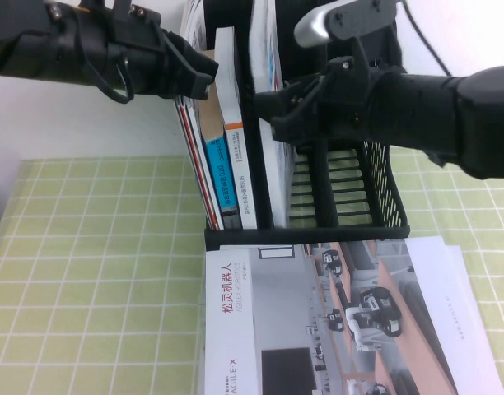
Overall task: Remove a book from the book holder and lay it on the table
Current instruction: Hold the bookshelf, then pick up the right side book from the book shelf
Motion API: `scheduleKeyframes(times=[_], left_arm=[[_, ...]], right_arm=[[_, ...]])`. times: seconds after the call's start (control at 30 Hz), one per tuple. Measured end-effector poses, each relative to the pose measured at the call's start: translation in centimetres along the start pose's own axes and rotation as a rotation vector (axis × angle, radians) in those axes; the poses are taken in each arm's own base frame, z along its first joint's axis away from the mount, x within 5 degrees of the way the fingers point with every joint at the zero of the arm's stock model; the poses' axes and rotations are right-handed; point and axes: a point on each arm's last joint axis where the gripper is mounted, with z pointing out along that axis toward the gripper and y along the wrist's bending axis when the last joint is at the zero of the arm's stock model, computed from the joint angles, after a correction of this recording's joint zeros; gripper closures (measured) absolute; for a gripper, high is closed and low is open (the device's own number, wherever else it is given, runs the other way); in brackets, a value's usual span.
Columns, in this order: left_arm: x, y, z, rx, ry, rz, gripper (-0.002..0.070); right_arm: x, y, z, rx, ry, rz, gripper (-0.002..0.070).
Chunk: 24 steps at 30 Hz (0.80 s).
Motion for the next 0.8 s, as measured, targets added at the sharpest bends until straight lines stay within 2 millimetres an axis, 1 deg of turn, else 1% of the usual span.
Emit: scheduleKeyframes(times=[0.2,0.37,0.63,0.7,0.8], left_arm=[[0.0,0.0,0.1,0.0,0.0,-0.002,0.0677],[0.0,0.0,0.1,0.003,-0.002,-0.007,0.0677],[0.0,0.0,0.1,0.008,-0.009,-0.006,0.0677],[0.0,0.0,0.2,0.011,-0.01,-0.009,0.0677],[0.0,0.0,0.2,0.014,-0.012,-0.012,0.0677]], right_arm=[[0.4,0.2,1.7,-0.015,0.009,0.029,0.0224],[1.9,-1.0,3.1,0.061,0.039,0.085,0.0224],[2.0,-1.4,3.1,0.084,0.034,0.123,0.0226],[2.2,-1.7,3.3,0.116,0.039,0.116,0.0239],[2.7,-2.5,3.8,0.184,0.049,0.116,0.0297]])
